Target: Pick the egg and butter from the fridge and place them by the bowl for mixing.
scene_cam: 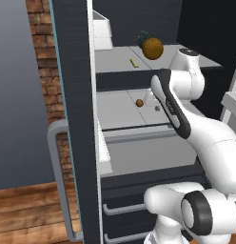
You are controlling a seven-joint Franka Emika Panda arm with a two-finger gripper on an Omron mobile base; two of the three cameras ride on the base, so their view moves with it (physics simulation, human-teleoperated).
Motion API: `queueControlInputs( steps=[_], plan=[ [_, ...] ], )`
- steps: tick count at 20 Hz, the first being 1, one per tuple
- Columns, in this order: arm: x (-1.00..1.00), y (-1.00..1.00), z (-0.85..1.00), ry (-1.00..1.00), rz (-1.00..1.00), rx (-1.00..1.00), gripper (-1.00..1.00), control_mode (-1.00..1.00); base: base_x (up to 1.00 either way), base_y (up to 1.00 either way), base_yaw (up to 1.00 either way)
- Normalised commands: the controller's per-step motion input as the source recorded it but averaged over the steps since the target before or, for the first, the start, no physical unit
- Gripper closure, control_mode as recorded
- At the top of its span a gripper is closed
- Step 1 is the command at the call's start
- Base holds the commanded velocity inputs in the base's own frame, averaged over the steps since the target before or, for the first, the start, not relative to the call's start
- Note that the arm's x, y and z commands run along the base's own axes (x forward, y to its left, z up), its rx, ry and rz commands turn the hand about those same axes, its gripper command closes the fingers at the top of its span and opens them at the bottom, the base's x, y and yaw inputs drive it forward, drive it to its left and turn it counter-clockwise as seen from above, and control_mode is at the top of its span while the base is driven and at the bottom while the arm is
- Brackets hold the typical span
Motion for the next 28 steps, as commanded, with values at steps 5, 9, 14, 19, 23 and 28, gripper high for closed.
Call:
queueControlInputs(
  steps=[5,9,14,19,23,28],
  plan=[
    [-0.12,-0.05,0.00,-0.13,0.00,0.00,-1.00,-1.00,0.00,0.00,0.00],
    [-0.05,-0.12,0.00,-0.32,0.00,0.00,-1.00,-1.00,0.00,0.00,0.00],
    [0.01,-0.16,-0.18,-0.21,0.00,0.00,-1.00,-1.00,0.00,0.00,0.00],
    [0.19,-0.05,-0.09,-0.06,0.00,-0.01,-1.00,-1.00,0.00,0.00,0.00],
    [0.42,0.00,-0.04,-0.11,0.00,-0.04,-1.00,-1.00,0.00,0.00,0.00],
    [0.41,0.02,-0.14,-0.13,0.00,-0.02,-1.00,-1.00,0.00,0.00,0.00]
  ],
)
